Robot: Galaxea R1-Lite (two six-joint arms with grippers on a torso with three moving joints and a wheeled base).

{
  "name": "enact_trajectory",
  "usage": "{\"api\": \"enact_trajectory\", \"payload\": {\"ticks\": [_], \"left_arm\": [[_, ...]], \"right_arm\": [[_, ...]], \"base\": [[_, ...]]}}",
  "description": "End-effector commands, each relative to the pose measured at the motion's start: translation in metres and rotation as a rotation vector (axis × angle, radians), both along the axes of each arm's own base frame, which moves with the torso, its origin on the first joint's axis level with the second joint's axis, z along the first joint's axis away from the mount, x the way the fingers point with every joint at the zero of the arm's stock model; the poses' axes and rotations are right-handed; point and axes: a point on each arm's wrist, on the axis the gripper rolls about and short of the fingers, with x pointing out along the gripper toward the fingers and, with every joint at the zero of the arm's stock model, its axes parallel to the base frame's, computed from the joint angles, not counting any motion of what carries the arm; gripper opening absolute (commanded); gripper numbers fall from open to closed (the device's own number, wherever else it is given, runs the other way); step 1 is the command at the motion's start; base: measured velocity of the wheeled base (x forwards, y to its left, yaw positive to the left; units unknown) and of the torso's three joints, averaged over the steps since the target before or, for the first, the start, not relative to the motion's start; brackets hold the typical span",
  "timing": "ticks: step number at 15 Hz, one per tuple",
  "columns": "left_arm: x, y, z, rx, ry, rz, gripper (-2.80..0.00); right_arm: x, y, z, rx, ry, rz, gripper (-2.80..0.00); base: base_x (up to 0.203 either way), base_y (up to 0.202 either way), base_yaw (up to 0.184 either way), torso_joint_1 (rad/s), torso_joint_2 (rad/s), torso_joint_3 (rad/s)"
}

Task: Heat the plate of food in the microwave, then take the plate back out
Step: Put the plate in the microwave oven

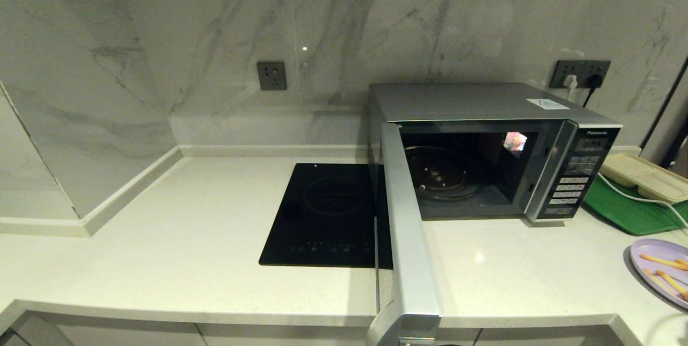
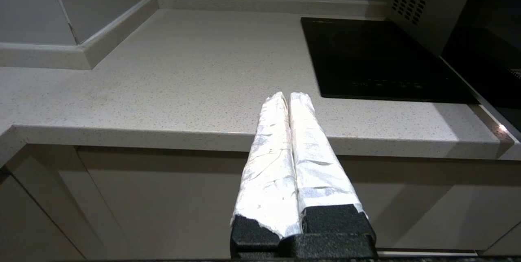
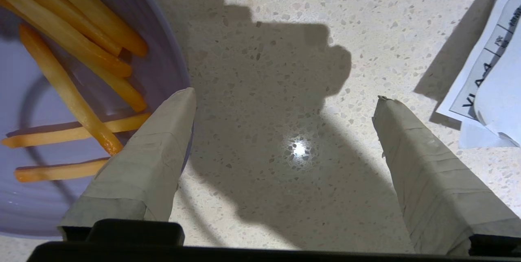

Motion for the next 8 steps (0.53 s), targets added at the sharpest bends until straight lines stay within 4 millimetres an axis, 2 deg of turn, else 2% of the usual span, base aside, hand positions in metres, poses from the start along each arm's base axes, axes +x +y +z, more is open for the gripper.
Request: {"api": "enact_trajectory", "payload": {"ticks": [1, 8], "left_arm": [[0.0000, 0.0000, 0.0000, -0.001, 0.000, 0.000, -2.80], [0.0000, 0.0000, 0.0000, -0.001, 0.000, 0.001, -2.80]], "right_arm": [[0.0027, 0.0009, -0.0056, 0.007, 0.018, 0.003, 0.00], [0.0127, 0.0036, -0.0099, -0.015, 0.049, 0.022, 0.00]], "base": [[0.000, 0.000, 0.000, 0.000, 0.00, 0.000], [0.000, 0.000, 0.000, 0.000, 0.00, 0.000]]}}
